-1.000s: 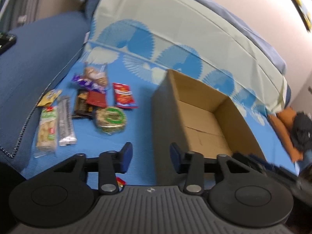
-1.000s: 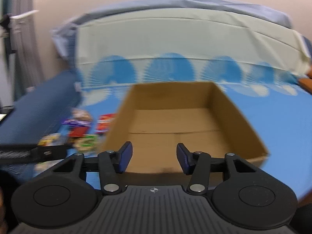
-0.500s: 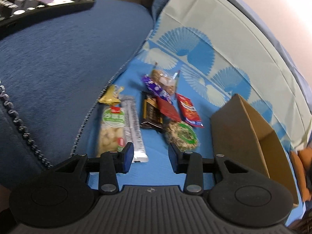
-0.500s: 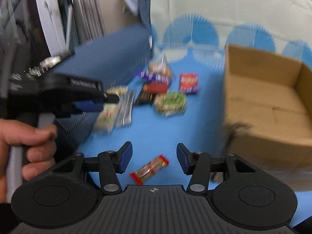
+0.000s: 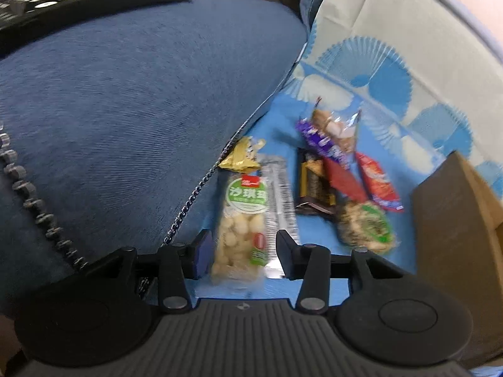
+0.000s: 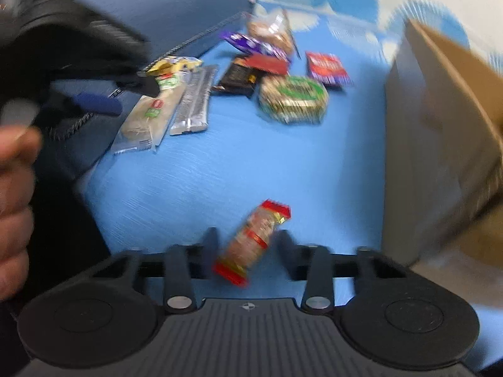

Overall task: Organize snacks
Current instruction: 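Grasp the small red-gold candy with the right gripper while the left gripper grasps the white-green pastry bag, then lift the red-gold candy with the right gripper and carry it over the box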

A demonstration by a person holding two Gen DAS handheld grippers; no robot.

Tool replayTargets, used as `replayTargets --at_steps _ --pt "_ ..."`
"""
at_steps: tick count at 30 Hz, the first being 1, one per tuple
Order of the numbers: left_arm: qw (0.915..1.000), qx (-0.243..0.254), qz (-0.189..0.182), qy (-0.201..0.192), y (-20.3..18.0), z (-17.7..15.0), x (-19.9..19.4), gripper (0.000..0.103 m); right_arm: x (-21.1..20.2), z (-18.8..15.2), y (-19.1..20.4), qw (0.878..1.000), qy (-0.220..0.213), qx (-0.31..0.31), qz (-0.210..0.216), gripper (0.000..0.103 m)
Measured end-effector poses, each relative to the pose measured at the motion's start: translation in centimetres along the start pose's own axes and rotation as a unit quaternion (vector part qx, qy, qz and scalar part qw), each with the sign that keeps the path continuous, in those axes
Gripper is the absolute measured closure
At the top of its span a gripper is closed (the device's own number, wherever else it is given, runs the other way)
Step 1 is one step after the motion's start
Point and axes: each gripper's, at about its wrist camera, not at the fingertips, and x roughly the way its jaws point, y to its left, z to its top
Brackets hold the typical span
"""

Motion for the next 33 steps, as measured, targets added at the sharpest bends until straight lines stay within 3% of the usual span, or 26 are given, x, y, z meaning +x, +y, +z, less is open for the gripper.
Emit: replayTargets --at_steps 7,9,14,16,22,25,28,33 --pt "0.9992 0.002 0.031 0.025 -0.5 0.1 3.1 0.053 0.4 0.3 -1.8 1.000 -0.015 0.004 -0.017 0.085" --pt "0.9991 -0.008 0.029 0.030 -0.2 0.2 3.4 0.060 0.4 0.5 -2.4 1.000 -0.017 0.010 -0.019 0.085" --pt "0.9992 -0.030 -0.007 0.026 0.5 0.2 1.7 0.063 0.4 0.8 -2.5 0.999 -0.024 0.025 -0.017 0.085" --pt "0.9978 -0.040 -0.044 0.030 0.6 -0.1 0.5 0.063 0.3 0.8 -2.6 0.999 -0.029 0.029 -0.013 0.085" --pt "0.9815 -0.041 -0.155 0.105 0.5 -2.1 -1.5 0.064 0.1 0.4 -2.4 0.999 -0.034 0.025 -0.010 0.085" --pt "0.9770 -0.014 -0.164 0.136 -0.6 -3.1 -1.1 0.063 0.2 0.2 -2.6 0.999 -0.029 0.030 -0.010 0.085" --pt "0.9753 0.001 -0.150 0.162 -1.5 -3.8 -0.1 0.063 0.4 -0.2 -2.9 0.999 -0.020 0.033 -0.007 0.084" --pt "0.9779 0.019 -0.142 0.152 -1.7 -4.0 -0.1 0.063 0.2 -0.5 -3.2 0.999 -0.020 0.032 -0.006 0.082"
